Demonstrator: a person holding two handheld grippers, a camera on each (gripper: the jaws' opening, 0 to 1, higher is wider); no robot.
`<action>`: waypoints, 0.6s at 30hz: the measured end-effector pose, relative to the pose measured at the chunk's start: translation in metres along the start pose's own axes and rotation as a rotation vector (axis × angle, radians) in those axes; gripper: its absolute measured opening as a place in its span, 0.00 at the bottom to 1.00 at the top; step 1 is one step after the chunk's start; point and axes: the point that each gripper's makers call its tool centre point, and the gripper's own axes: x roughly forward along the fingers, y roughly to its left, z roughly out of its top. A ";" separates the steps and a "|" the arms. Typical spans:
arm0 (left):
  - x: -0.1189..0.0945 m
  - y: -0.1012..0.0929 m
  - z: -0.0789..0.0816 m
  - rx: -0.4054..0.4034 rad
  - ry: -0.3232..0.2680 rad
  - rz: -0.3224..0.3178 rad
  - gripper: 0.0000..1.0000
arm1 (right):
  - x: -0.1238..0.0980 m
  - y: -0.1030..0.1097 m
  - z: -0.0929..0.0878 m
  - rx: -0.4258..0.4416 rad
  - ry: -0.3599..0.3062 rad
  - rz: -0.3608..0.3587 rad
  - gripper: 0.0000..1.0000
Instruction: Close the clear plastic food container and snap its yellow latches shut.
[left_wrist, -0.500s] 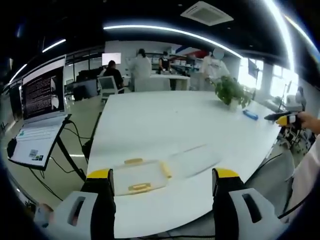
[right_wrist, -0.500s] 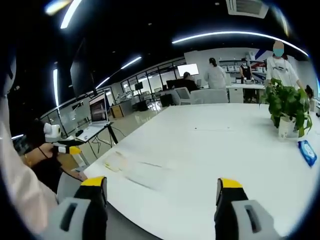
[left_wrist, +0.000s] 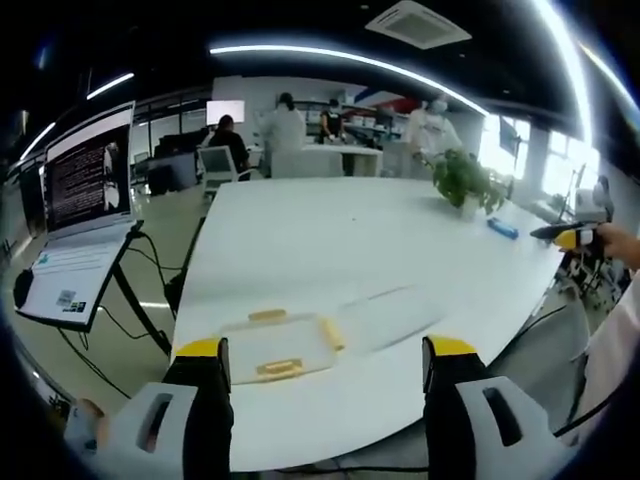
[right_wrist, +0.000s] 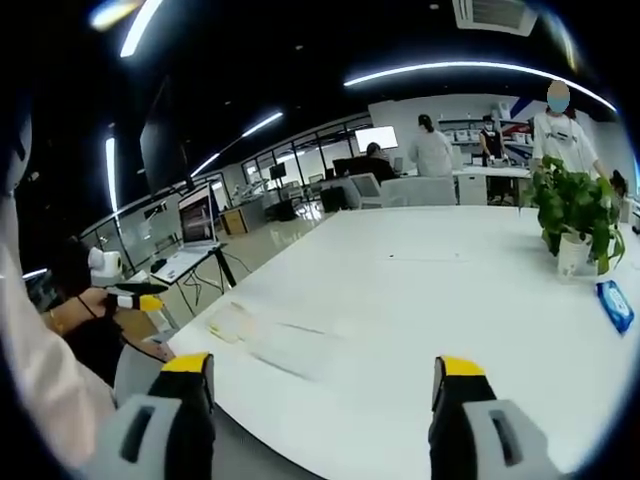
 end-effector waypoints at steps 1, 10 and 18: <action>0.000 0.000 0.000 -0.002 0.000 -0.001 0.77 | 0.000 0.000 -0.001 -0.002 0.002 0.000 0.91; 0.002 0.000 -0.003 -0.005 0.015 -0.006 0.77 | 0.001 0.000 -0.006 0.017 0.016 -0.002 0.89; 0.001 0.002 -0.001 -0.001 0.014 -0.003 0.77 | 0.002 0.001 -0.005 0.000 0.022 0.004 0.89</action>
